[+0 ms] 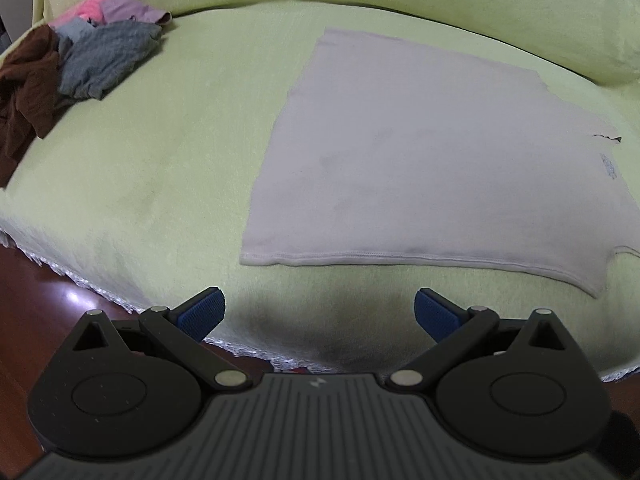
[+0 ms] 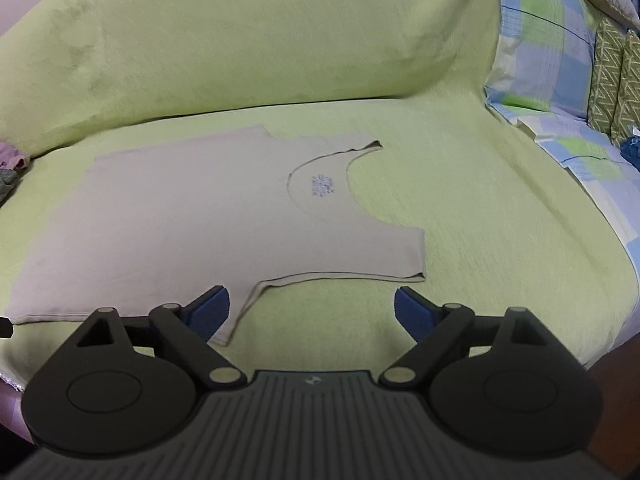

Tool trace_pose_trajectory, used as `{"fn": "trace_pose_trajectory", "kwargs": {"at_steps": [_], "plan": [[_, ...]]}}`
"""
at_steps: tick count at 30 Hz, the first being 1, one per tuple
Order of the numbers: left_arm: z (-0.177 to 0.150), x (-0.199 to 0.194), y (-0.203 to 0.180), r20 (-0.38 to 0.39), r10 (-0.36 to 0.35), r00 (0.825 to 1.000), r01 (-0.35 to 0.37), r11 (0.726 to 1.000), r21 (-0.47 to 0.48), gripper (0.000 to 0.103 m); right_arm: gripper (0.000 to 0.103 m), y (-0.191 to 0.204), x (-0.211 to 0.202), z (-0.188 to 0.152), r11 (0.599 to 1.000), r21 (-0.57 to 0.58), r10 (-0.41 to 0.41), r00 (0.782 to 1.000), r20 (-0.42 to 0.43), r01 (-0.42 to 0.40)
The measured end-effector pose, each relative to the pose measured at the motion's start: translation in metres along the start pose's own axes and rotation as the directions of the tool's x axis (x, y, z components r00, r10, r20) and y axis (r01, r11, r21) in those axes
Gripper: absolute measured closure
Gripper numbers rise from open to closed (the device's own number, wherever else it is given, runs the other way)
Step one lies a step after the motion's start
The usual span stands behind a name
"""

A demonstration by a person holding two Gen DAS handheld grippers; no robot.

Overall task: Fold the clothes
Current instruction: 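Move both grippers toward the grey T-shirt on the sofa, then grasp the shirt hem with the right gripper while the left gripper grasps the hem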

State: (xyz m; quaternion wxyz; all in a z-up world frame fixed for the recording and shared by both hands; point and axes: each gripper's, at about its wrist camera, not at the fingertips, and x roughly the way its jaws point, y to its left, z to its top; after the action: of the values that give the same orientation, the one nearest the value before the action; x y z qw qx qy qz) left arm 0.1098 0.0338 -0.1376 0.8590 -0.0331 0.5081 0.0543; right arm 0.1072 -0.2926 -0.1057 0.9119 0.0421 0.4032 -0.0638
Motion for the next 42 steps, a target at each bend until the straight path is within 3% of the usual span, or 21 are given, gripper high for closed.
{"fn": "trace_pose_trajectory", "kwargs": {"at_steps": [7,11,14,16,23,25,28,38,42], "plan": [[0.010,0.008,0.020,-0.004,-0.071,0.997,0.070,0.989,-0.134,0.000,0.016,-0.020,0.017,0.002,1.000,0.019,-0.012,1.000,-0.022,0.012],[0.022,0.015,0.024,-0.009,-0.033,0.999,0.032,0.995,-0.095,0.000,0.020,-0.028,0.026,0.002,1.000,0.009,-0.004,1.000,-0.028,0.004],[0.040,0.020,0.030,0.005,0.003,1.000,-0.003,0.998,-0.061,0.000,0.031,-0.041,0.034,0.014,0.999,-0.030,0.015,1.000,-0.018,-0.015],[0.069,0.026,0.037,0.045,0.009,0.999,-0.007,0.998,-0.059,0.000,0.042,-0.051,0.043,0.027,0.998,-0.039,0.042,0.999,-0.007,-0.042],[0.160,0.066,0.042,0.078,-0.007,0.997,0.010,0.999,-0.039,0.000,0.050,-0.082,0.099,0.099,0.989,-0.084,0.121,0.993,0.004,-0.120],[0.191,0.081,0.040,0.081,-0.023,0.996,0.023,1.000,-0.004,0.000,0.059,-0.087,0.115,0.120,0.983,-0.108,0.151,0.989,-0.004,-0.150],[0.213,0.092,0.040,0.103,-0.010,0.995,0.006,0.999,0.038,0.000,0.073,-0.101,0.144,0.152,0.978,-0.136,0.158,0.987,-0.033,-0.161],[0.250,0.141,0.034,0.083,0.018,0.996,-0.025,0.996,0.086,0.000,0.070,-0.120,0.223,0.211,0.973,-0.150,0.160,0.982,-0.101,-0.174],[0.261,0.148,0.041,0.092,0.019,0.996,-0.030,0.994,0.109,0.000,0.069,-0.132,0.242,0.220,0.969,-0.156,0.171,0.977,-0.130,-0.191]]}}
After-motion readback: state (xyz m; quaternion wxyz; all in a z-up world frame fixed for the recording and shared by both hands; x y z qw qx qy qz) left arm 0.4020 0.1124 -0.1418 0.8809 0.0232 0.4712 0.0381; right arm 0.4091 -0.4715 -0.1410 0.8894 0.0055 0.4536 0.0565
